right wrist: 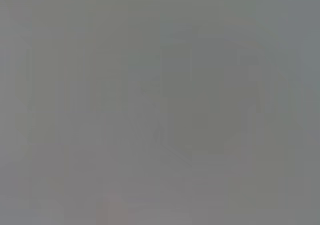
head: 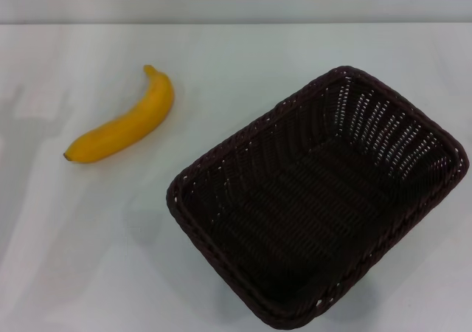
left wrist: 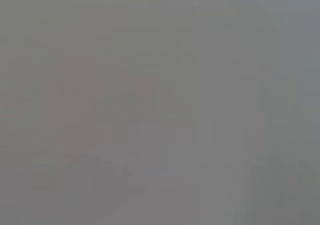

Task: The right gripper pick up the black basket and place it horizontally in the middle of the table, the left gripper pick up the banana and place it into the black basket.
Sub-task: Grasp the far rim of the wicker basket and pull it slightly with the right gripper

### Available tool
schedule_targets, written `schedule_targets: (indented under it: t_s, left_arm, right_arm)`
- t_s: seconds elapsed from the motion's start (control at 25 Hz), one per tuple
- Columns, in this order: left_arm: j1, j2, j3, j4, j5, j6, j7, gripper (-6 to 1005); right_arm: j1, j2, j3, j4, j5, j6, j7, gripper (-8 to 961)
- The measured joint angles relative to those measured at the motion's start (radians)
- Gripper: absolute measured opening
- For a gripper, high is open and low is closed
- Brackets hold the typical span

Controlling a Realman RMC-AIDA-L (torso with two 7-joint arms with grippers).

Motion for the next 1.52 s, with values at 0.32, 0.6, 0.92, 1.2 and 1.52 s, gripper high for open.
schedule_targets:
  t_s: [0.32,0.6,0.92,1.2,1.52]
  left_arm:
    - [0.042,0.006,-0.001,0.01,-0.013,0.0,-0.055,876]
    - [0.068,0.011,-0.002,0.014,-0.013,0.01,-0.111,876]
    - [0.073,0.012,-0.001,0.014,-0.008,0.006,-0.111,875]
    - [0.068,0.014,0.004,0.014,-0.007,0.0,-0.122,875]
    - [0.092,0.015,0.003,0.015,-0.007,-0.006,-0.13,876]
  right_arm:
    - [0.008,-0.005,-0.213,-0.482,-0.182,-0.171,0.541,868]
    - [0.138,-0.036,-0.226,-0.864,-0.66,-0.132,1.116,869]
    - [0.42,-0.186,-0.418,-0.984,-1.091,0.15,1.66,869]
    - [0.668,-0.204,-0.443,-0.833,-1.367,0.365,1.751,869]
    - [0.871,-0.139,-0.5,-0.618,-1.613,0.366,1.774,868]
